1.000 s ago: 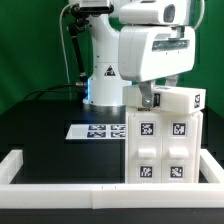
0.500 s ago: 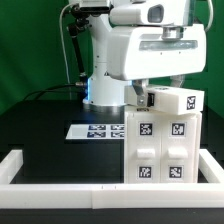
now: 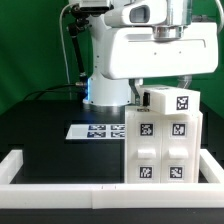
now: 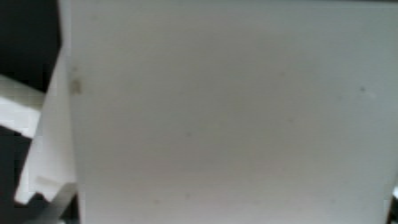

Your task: Assemble cabinet

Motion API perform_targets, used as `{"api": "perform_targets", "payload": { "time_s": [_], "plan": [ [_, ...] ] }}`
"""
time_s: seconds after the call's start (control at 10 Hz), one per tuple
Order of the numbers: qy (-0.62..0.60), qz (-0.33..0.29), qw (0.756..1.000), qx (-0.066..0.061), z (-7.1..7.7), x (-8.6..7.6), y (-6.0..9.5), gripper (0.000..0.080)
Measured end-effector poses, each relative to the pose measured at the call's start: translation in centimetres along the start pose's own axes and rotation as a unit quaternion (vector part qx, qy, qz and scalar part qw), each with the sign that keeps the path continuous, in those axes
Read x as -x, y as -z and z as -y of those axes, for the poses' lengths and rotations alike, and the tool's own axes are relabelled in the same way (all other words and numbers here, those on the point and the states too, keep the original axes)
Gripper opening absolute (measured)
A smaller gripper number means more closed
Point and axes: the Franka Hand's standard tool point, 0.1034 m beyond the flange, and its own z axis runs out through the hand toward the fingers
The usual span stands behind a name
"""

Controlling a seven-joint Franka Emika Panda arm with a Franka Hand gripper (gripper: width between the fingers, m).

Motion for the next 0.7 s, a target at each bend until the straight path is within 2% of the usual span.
{"api": "perform_targets", "payload": {
  "time_s": [0.5, 0.7],
  "plan": [
    [-0.075, -0.001, 0.997, -0.001, 0.07, -0.05, -0.02, 0.0557],
    [-0.155, -0.023, 0.988, -0.009, -0.02, -0.16, -0.02, 0.0557]
  ]
}}
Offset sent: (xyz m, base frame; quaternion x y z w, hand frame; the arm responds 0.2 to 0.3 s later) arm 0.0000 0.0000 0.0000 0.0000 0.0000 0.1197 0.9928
